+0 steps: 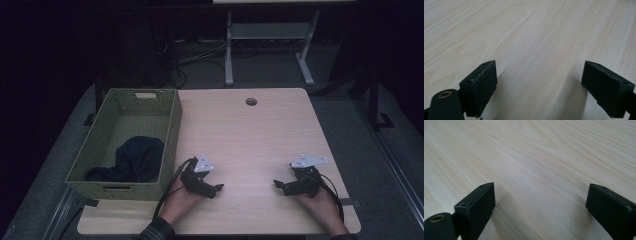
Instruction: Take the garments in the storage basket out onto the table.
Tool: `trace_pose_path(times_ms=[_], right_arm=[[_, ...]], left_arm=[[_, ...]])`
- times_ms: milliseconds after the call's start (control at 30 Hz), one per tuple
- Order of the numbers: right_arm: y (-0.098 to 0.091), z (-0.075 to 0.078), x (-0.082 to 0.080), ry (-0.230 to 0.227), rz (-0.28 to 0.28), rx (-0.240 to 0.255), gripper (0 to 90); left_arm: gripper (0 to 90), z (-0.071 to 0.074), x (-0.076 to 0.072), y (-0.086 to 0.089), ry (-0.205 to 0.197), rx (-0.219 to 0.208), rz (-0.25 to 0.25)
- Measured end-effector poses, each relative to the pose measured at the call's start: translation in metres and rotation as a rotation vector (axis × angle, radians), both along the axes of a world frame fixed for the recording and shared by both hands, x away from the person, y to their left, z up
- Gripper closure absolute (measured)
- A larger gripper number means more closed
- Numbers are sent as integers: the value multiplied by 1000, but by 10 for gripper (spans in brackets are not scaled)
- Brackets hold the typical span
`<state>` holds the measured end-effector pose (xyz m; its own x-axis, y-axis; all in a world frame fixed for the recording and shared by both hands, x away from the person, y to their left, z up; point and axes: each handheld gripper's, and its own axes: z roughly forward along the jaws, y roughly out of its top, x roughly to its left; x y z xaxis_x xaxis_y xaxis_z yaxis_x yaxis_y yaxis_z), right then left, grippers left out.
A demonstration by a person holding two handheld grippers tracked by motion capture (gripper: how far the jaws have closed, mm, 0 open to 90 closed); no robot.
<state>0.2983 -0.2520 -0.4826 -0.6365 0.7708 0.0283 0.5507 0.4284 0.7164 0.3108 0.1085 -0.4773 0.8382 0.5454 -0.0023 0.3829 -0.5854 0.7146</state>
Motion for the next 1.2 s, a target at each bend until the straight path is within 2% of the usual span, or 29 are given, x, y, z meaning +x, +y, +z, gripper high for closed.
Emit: trace_pose_path(times_ms=[467, 533, 833, 867, 1067, 1167, 1200], right_arm=[[0, 0, 0, 3, -2, 1, 84], [0, 0, 0, 3, -1, 1, 84], [0, 0, 0, 4, -1, 0, 84], [0, 0, 0, 4, -1, 0, 84], [0, 0, 0, 4, -1, -1, 84], [0, 0, 0, 5, 0, -1, 84], [0, 0, 0, 3, -2, 1, 84]], left_arm=[[131, 1, 1, -1, 5, 1, 6], [134, 3, 1, -2, 15, 18, 3], [135, 7, 2, -2, 48, 28, 5], [134, 9, 2, -4, 54, 39, 5], [135, 14, 2, -4, 57, 54, -1], [138, 17, 2, -2, 66, 47, -4], [138, 18, 1, -3, 66, 58, -13]])
